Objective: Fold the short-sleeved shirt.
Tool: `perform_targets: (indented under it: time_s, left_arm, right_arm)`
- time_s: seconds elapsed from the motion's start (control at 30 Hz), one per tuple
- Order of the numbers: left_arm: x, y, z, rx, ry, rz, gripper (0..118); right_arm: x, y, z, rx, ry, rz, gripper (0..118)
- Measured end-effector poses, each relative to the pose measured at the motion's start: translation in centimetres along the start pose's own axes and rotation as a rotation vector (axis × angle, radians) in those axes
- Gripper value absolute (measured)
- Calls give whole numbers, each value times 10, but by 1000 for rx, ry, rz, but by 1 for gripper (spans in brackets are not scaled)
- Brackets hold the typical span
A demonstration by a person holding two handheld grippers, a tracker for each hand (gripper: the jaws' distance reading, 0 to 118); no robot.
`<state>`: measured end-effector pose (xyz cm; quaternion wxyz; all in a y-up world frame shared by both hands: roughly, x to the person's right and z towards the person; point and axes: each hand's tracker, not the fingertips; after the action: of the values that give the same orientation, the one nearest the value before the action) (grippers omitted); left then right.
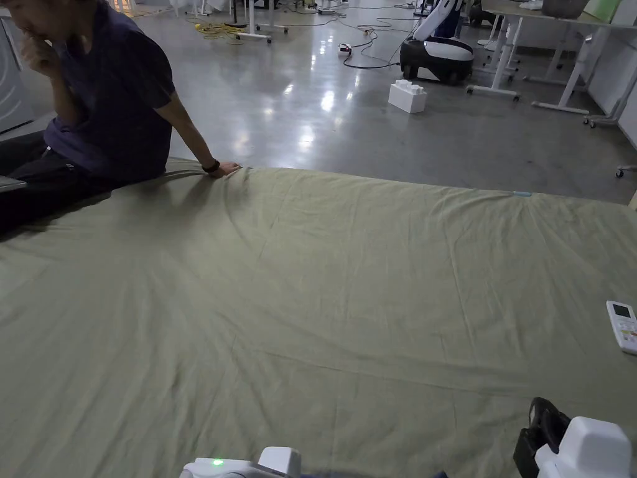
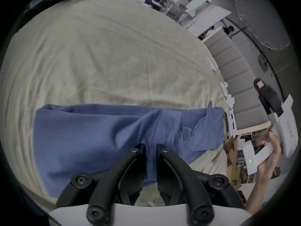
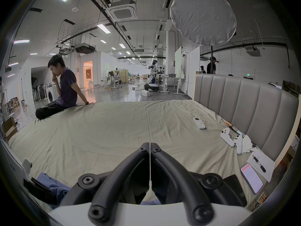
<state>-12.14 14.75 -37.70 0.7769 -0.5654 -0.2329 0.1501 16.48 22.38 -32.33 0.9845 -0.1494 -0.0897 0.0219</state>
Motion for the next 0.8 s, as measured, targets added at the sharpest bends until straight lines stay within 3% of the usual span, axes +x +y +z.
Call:
perform_targets:
  time_s: [0.2,0.47,0.63,0.67,0.8]
  left_arm:
    - [14,-3,-9,-17,-5,-69,13]
    - [9,-2,-14,-24,-16,-48,13]
    - [-22,1,36,18,-156,17,13]
    - [-33,1,50,51,-165,37,17]
    - [-82,2,96,172,-117,76,67]
  right_arm:
    - [-1,-1,-1,-5,3,3,2]
    - [-6,-2,-4,-11,16,-3,2]
    - [-6,2,-4,-2,19,2,2]
    - [-5,3,-4,1,17,4,2]
    - [-4,6,-5,7,13,5,2]
